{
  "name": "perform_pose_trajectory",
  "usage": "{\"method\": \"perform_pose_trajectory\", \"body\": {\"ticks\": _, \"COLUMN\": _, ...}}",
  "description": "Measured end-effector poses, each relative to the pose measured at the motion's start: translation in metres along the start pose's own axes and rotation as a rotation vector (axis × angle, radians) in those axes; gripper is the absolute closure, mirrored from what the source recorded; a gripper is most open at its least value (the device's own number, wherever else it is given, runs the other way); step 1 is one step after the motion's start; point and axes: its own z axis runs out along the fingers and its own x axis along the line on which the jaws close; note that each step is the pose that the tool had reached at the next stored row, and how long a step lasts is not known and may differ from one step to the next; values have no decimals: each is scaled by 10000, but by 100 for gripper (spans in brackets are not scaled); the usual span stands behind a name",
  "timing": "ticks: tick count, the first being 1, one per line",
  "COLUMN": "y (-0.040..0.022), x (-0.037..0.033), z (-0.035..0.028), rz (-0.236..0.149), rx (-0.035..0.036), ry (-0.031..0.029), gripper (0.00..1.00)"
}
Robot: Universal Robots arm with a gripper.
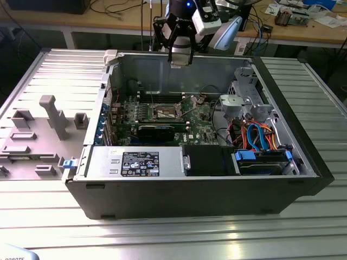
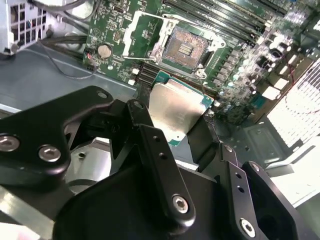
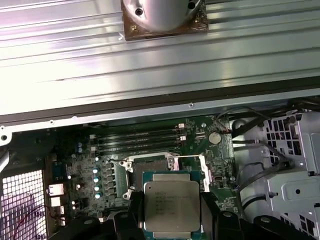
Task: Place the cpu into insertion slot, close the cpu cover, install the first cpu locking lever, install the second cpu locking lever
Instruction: 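Place the cpu into insertion slot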
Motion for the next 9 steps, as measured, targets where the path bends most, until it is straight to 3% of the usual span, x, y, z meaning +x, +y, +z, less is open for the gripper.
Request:
{"method": "perform_pose_trajectory", "body": {"ticks": 2, "y": 0, "x": 0, "z": 1, "rz": 373, "rx": -7, "ry": -33, "gripper": 46}}
{"method": "perform_pose_trajectory", "body": {"ticks": 9, "y": 0, "x": 0, "z": 1, "rz": 408, "rx": -8, "ry": -37, "gripper": 46}}
